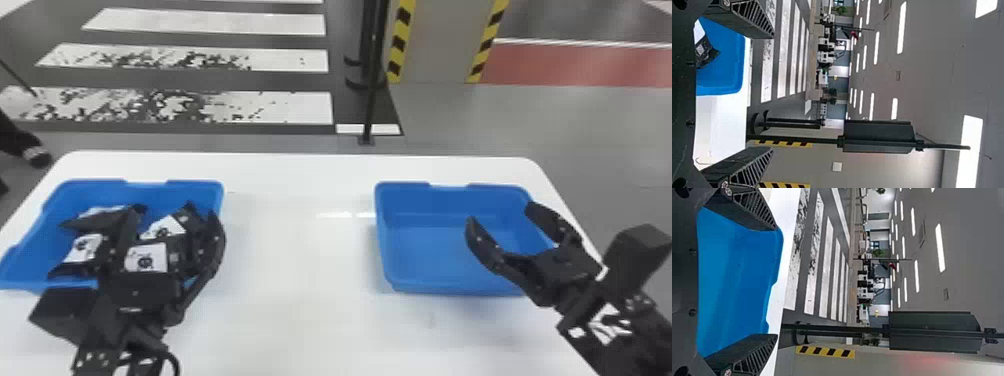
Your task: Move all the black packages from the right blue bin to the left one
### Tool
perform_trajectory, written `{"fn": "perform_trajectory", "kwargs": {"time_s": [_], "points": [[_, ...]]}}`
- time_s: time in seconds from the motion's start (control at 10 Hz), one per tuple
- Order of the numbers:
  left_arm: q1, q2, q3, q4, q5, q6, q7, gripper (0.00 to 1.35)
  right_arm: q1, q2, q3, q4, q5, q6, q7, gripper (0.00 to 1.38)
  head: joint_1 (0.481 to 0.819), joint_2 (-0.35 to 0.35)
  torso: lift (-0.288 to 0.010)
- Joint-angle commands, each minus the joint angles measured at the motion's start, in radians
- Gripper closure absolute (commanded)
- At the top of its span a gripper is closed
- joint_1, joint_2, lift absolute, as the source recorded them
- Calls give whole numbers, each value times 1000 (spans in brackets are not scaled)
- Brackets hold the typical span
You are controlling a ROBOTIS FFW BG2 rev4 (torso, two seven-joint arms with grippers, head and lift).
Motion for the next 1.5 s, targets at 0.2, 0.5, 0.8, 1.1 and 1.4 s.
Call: {"fn": "perform_trajectory", "kwargs": {"time_s": [0.2,0.5,0.8,1.1,1.4], "points": [[0,0,2,2,0,-4,0,51,0,1,0,0,-7,-6,0,61,695,-54,-168],[0,-2,2,0,0,-4,0,51,0,1,0,5,-17,-8,0,59,695,-53,-168],[0,-2,2,0,0,-4,0,51,0,1,0,7,-21,-16,0,59,695,-54,-168],[0,-2,2,2,0,-4,0,51,2,3,0,7,-25,-21,0,59,695,-54,-168],[0,-2,2,0,2,3,-1,51,2,3,0,12,-25,-25,0,59,695,-54,-168]]}}
